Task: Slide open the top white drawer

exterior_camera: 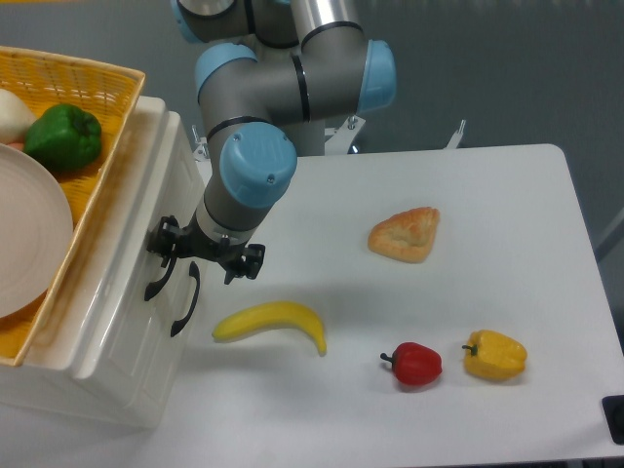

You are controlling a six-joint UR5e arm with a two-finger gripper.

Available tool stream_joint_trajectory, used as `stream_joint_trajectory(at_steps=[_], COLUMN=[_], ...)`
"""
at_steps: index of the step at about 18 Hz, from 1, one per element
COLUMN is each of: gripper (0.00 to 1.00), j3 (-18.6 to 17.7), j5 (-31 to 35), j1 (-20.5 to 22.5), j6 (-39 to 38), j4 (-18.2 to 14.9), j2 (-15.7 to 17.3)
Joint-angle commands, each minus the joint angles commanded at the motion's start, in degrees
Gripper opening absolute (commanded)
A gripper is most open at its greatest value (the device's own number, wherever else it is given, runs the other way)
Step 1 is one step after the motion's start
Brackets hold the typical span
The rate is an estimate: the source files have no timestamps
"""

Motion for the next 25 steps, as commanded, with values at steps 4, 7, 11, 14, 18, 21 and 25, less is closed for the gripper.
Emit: stream_joint_trajectory(at_steps=[4,7,11,14,18,21,25], gripper=[1.00,1.00,1.00,1.00,1.00,1.00,1.00], j3=[0.26,0.35,0.26,0.26,0.35,0.44,0.44], j5=[0.26,3.07,3.34,3.78,3.96,4.57,5.18], j1=[0.00,0.00,-0.35,-0.35,-0.26,-0.26,0.17], j6=[0.26,1.06,1.06,2.37,3.86,4.22,4.66], j4=[1.23,1.50,1.58,1.58,1.58,1.58,1.50], j2=[0.00,0.09,0.00,0.00,0.00,-0.09,-0.09])
